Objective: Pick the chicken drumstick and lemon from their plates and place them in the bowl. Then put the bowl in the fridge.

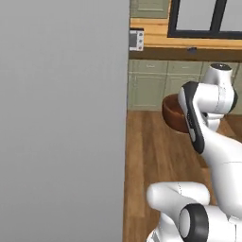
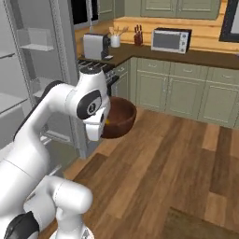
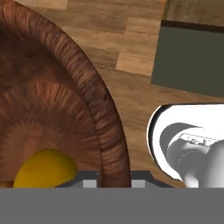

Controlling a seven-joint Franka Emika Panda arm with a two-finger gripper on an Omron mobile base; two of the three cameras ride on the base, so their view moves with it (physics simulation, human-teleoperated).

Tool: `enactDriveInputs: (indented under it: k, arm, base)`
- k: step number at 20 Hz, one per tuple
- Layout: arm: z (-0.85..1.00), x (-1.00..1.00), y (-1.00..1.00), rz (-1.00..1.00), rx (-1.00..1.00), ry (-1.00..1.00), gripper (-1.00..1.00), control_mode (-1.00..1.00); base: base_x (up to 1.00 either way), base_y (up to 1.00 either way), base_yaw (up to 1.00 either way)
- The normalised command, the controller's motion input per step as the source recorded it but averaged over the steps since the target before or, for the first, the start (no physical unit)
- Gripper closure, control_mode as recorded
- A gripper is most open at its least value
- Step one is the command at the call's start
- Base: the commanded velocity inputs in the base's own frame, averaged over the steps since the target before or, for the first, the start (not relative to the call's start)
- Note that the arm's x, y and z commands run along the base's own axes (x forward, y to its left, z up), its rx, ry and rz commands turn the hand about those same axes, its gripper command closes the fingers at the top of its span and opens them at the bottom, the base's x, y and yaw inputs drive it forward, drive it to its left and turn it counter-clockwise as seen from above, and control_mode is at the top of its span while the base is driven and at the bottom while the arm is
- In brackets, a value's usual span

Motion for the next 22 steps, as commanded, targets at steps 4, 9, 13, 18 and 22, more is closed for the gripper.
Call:
enactDriveInputs:
  k: [4, 9, 13, 18, 22]
  arm:
    - [0.00, 0.00, 0.00, 0.00, 0.00, 0.00, 1.00, 1.00]
    - [0.00, 0.00, 0.00, 0.00, 0.00, 0.00, 1.00, 1.00]
    - [0.00, 0.00, 0.00, 0.00, 0.00, 0.00, 1.00, 1.00]
    - [0.00, 0.00, 0.00, 0.00, 0.00, 0.00, 1.00, 1.00]
    - [0.00, 0.00, 0.00, 0.00, 0.00, 0.00, 1.00, 1.00]
  base:
    - [0.80, -0.23, 0.28]
    - [0.09, 0.00, 0.27]
    - [0.03, 0.00, 0.39]
    - [0.33, 0.00, 0.59]
    - [0.04, 0.03, 0.60]
